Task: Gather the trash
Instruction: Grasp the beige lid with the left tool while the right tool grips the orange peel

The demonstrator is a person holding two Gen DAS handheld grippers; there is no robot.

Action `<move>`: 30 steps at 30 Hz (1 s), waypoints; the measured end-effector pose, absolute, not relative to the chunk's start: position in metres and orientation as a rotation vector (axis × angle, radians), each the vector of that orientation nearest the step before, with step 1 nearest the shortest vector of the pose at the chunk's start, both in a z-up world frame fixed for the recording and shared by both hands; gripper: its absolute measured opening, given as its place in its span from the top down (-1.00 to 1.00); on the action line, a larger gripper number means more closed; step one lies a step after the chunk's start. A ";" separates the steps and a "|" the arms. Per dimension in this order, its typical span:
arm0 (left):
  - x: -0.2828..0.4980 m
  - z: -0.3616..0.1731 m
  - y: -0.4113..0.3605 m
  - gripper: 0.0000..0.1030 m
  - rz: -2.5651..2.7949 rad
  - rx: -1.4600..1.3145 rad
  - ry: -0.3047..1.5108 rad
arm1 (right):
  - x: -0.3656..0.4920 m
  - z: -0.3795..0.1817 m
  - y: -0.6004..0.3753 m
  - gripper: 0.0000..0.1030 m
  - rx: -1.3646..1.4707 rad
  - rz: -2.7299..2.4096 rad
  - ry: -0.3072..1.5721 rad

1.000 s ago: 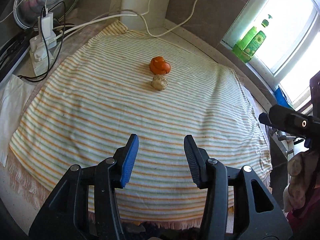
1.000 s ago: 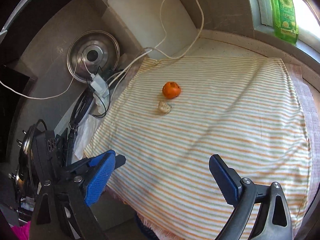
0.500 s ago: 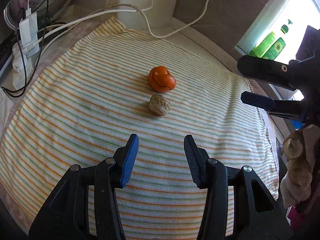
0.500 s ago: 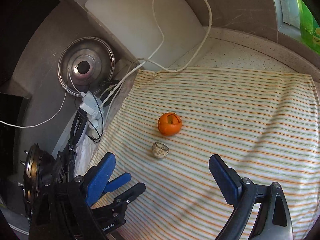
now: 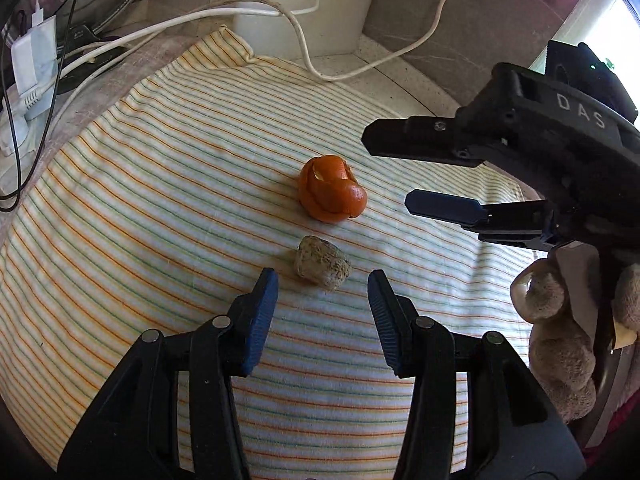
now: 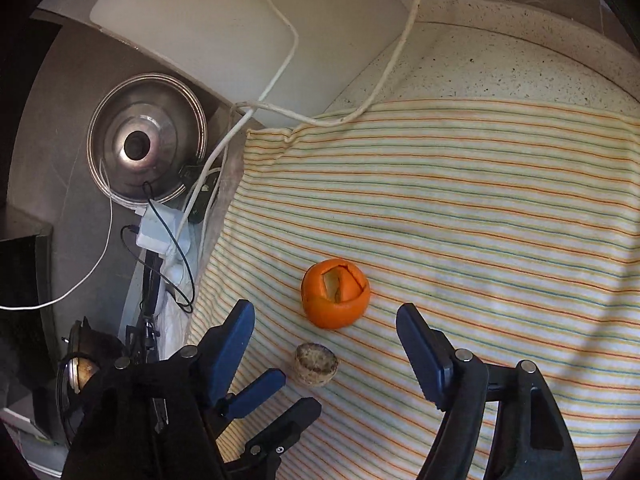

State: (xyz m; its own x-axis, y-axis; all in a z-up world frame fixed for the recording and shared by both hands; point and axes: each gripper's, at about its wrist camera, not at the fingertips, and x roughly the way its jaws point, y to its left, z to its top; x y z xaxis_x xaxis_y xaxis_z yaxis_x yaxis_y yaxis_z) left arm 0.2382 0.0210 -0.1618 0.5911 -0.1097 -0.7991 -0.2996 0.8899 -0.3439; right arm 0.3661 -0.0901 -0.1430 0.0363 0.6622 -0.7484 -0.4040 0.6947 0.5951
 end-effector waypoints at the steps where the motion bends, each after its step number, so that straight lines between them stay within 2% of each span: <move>1: 0.239 -0.164 0.022 0.08 0.120 -0.482 0.942 | 0.368 -0.146 -0.088 -0.48 0.249 0.829 1.303; 3: 0.242 -0.168 0.024 0.13 0.125 -0.501 0.948 | 0.370 -0.152 -0.083 -0.40 0.241 0.827 1.316; 9: 0.247 -0.172 0.024 0.22 0.130 -0.508 0.938 | 0.369 -0.163 -0.066 -0.33 0.159 0.800 1.316; 12: 0.248 -0.172 0.025 0.36 0.119 -0.516 0.929 | 0.371 -0.168 -0.062 -0.28 0.147 0.784 1.317; 18: 0.246 -0.171 0.025 0.37 0.124 -0.505 0.929 | 0.371 -0.168 -0.053 -0.24 0.090 0.778 1.307; 22: 0.236 -0.168 0.026 0.37 0.132 -0.502 0.925 | 0.369 -0.167 -0.046 -0.07 0.034 0.778 1.292; 24: 0.231 -0.166 0.027 0.37 0.137 -0.510 0.921 | 0.368 -0.168 -0.045 0.11 0.041 0.794 1.292; 30: 0.213 -0.159 0.028 0.37 0.147 -0.499 0.916 | 0.363 -0.163 -0.049 0.19 0.048 0.786 1.276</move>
